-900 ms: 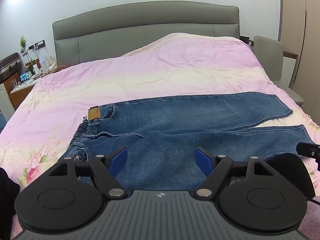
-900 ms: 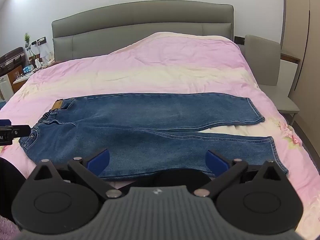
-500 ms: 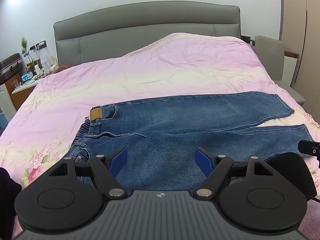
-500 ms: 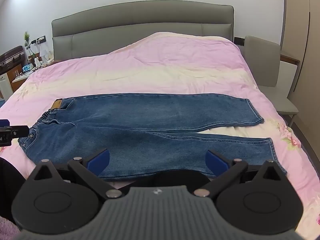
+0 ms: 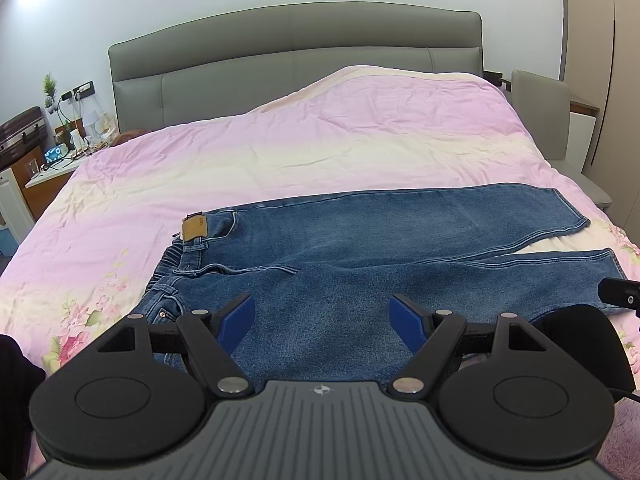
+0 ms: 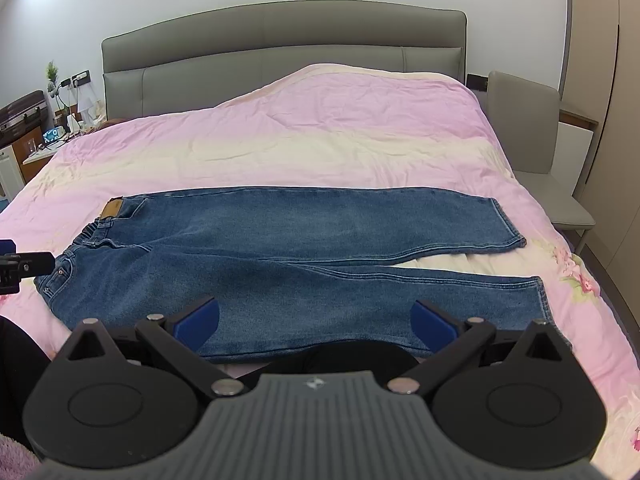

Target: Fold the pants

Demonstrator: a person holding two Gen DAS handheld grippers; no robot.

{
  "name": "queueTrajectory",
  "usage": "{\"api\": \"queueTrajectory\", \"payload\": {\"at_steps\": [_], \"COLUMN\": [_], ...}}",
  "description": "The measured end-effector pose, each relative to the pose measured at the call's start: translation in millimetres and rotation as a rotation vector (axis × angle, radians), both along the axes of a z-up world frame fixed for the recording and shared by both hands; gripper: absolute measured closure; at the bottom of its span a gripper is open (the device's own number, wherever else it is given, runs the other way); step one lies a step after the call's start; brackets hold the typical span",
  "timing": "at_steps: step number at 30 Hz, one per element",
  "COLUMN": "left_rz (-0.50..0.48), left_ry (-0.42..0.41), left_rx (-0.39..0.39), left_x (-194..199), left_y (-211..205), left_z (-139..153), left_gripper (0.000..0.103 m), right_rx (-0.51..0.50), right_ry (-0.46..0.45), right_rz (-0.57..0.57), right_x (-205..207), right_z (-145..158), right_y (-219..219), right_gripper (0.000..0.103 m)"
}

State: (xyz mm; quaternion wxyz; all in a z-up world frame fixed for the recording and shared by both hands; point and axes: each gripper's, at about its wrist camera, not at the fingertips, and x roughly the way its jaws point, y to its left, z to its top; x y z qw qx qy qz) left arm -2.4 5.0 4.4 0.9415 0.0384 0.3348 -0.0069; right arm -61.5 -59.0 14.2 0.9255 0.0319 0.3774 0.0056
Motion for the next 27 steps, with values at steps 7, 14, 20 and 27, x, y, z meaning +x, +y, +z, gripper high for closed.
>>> {"api": "queueTrajectory", "payload": {"at_steps": [7, 14, 20, 27], "left_rz": [0.001, 0.008, 0.009, 0.008], "left_ry": [-0.001, -0.003, -0.003, -0.003], "left_rx": [0.001, -0.002, -0.002, -0.003], "left_x": [-0.5, -2.5, -2.9, -2.7], "left_y": [0.8, 8.3, 8.9, 9.5], "left_z": [0.6, 3.0, 3.2, 3.2], "left_gripper": [0.013, 0.013, 0.013, 0.014], "right_rx": [-0.004, -0.003, -0.005, -0.008], "right_ry": [0.002, 0.002, 0.004, 0.0], "right_rz": [0.005, 0.009, 0.015, 0.02], "right_x": [1.0, 1.4, 1.3, 0.7], "right_z": [1.5, 3.2, 3.7, 3.4], "right_y": [0.4, 1.9, 2.7, 2.6], "right_gripper": [0.005, 0.005, 0.005, 0.005]}}
